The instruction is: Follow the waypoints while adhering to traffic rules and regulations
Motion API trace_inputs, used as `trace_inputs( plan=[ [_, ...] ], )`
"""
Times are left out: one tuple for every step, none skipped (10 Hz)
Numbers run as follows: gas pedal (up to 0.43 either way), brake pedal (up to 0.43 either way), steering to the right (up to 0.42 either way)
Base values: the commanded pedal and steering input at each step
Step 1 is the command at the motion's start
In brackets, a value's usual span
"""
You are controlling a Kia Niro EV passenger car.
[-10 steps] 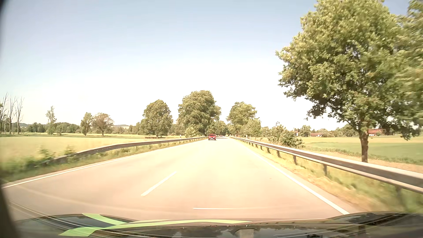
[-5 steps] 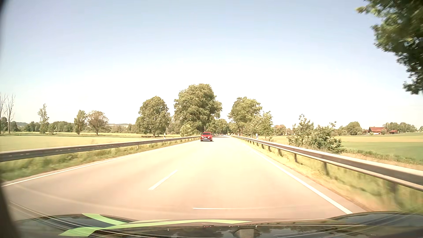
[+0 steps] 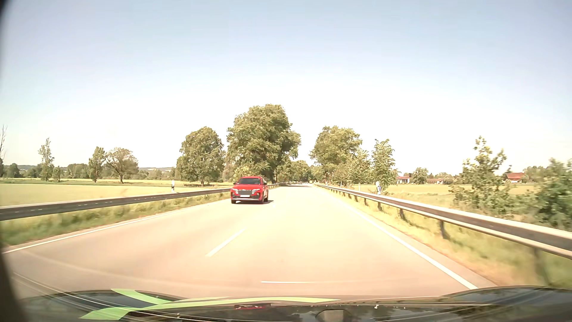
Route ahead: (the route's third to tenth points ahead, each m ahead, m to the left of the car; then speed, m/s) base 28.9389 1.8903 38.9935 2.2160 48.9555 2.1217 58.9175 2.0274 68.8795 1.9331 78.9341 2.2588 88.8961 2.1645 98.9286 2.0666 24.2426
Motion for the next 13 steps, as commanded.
trace_inputs(
  plan=[
    [0.331, 0.0, -0.001],
    [0.331, 0.0, -0.001],
    [0.331, 0.0, -0.001],
    [0.331, 0.0, -0.001],
    [0.331, 0.0, -0.001],
    [0.331, 0.0, -0.001],
    [0.331, 0.0, -0.001],
    [0.331, 0.0, -0.001],
    [0.331, 0.0, -0.001],
    [0.331, 0.0, -0.001],
    [0.331, 0.0, -0.001],
    [0.331, 0.0, -0.001],
    [0.331, 0.0, -0.001]
  ],
)
